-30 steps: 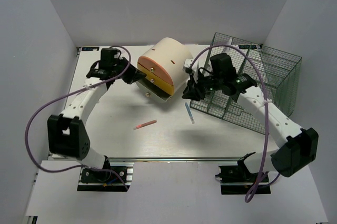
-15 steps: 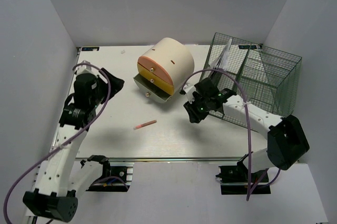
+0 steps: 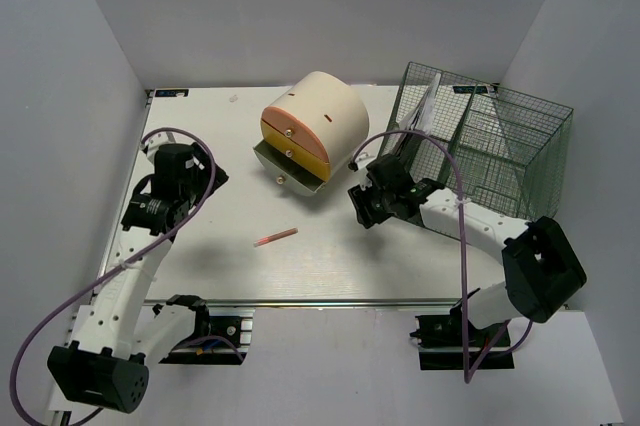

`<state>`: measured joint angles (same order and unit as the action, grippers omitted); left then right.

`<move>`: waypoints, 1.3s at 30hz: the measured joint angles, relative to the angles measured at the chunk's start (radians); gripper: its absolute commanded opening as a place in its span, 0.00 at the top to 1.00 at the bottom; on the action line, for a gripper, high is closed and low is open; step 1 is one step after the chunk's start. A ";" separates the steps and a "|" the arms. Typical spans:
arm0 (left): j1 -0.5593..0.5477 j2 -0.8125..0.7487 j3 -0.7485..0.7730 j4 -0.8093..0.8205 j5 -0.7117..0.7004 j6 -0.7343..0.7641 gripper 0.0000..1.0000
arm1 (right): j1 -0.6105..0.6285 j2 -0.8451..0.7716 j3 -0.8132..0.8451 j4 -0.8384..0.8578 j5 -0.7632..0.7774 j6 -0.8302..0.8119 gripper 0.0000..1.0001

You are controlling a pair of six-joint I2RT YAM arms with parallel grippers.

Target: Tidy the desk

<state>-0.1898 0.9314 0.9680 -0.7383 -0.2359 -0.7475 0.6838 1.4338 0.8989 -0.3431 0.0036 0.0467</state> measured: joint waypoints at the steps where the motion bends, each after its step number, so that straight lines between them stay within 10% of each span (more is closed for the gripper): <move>1: 0.000 0.012 0.000 -0.003 -0.006 0.002 0.17 | 0.000 0.003 -0.003 0.015 0.010 0.008 0.48; 31: 0.000 -0.031 -0.061 -0.019 -0.019 -0.032 0.17 | 0.021 0.163 -0.129 0.340 0.160 0.129 0.59; 39: 0.000 -0.026 -0.072 -0.017 -0.019 -0.045 0.17 | 0.040 0.173 -0.131 0.364 0.196 0.126 0.80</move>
<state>-0.1898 0.9051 0.8959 -0.7555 -0.2550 -0.7929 0.7242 1.6070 0.7681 0.0204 0.2001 0.1730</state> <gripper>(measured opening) 0.828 0.252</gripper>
